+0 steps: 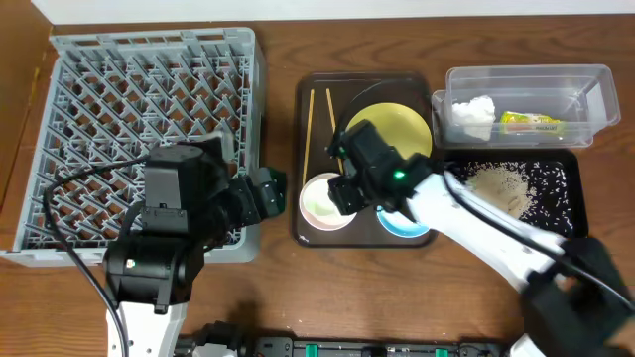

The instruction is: Sort waste into correct bins and load items into the dishwasher

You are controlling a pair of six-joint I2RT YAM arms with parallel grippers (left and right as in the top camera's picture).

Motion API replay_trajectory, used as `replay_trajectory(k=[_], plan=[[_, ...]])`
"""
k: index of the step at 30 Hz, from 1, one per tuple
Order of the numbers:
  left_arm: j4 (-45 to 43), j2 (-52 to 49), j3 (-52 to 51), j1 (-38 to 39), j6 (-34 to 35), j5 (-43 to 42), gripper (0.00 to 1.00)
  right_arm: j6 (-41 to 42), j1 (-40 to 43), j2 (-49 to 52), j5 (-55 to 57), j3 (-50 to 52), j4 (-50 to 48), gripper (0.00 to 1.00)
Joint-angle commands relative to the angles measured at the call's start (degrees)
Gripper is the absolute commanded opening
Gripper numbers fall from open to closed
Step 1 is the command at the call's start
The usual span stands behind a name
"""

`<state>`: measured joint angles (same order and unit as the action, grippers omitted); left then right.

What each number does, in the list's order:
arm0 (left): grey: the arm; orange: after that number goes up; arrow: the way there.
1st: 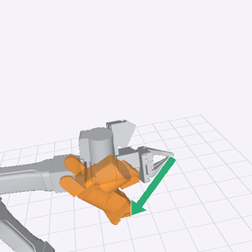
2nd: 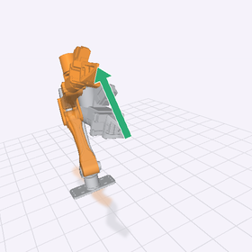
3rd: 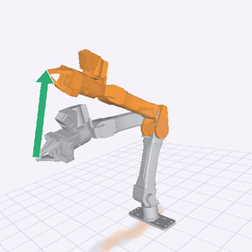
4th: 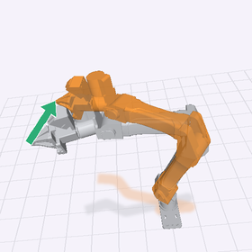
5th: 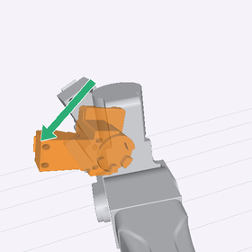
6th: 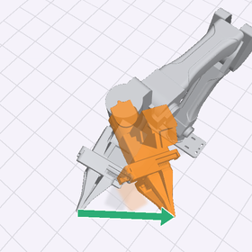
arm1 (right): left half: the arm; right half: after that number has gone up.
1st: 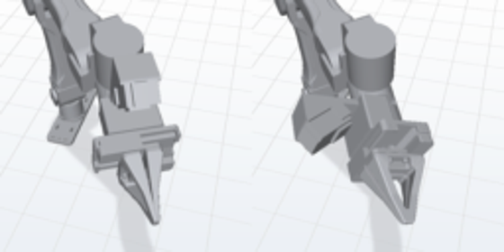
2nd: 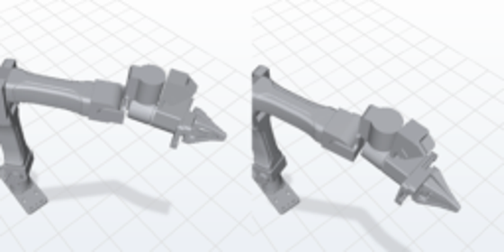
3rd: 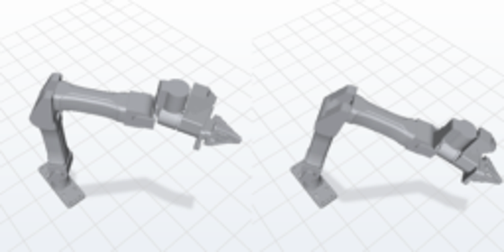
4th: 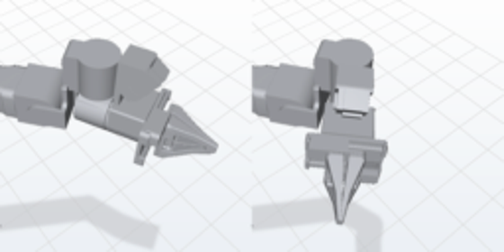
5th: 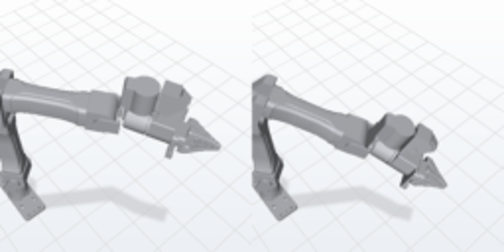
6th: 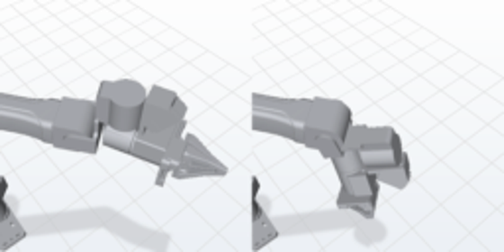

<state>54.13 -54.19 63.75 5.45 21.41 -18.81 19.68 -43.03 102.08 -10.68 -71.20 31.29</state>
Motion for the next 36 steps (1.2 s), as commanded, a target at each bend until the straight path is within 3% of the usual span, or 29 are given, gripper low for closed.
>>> replay_trajectory(k=[1, 3, 4, 12, 21, 24, 29, 36], plan=[[1.2, 0.2, 1.0, 0.0, 3.5, 3.9, 0.98, 0.7, 0.3, 2.7, -2.6, -0.3, -1.1, 0.17], [1.4, 0.1, 1.0, 0.0, 3.6, 3.6, 0.98, 0.7, 0.8, 2.2, -3.1, -0.4, -0.8, 0.03], [1.3, 0.0, 1.0, 0.0, 3.6, 2.9, 0.98, 0.7, 1.1, 1.6, -3.3, -0.5, -0.6, 0.01], [-5.0, -3.0, 1.0, 0.0, 3.5, -14.1, 0.97, -3.0, 9.2, -11.9, -9.0, -0.8, 2.6, 0.01], [-24.6, -8.4, 1.0, 0.0, 4.9, -48.9, 0.95, -9.3, 25.2, -21.2, -52.1, -0.8, -6.8, 0.01], [-29.5, -9.6, 1.0, 0.0, 4.8, -57.0, 0.98, -9.5, 26.6, -20.7, -59.4, -0.8, -9.9, 0.01], [-34.4, -10.0, 1.0, 0.0, 4.8, -64.6, 0.98, -9.5, 26.0, -20.1, -63.6, -0.8, -14.2, 0.01], [-34.6, -10.0, 1.0, 0.1, 4.8, -65.9, 0.98, -9.5, 24.5, -20.0, -70.2, -0.8, -20.6, 0.01]])
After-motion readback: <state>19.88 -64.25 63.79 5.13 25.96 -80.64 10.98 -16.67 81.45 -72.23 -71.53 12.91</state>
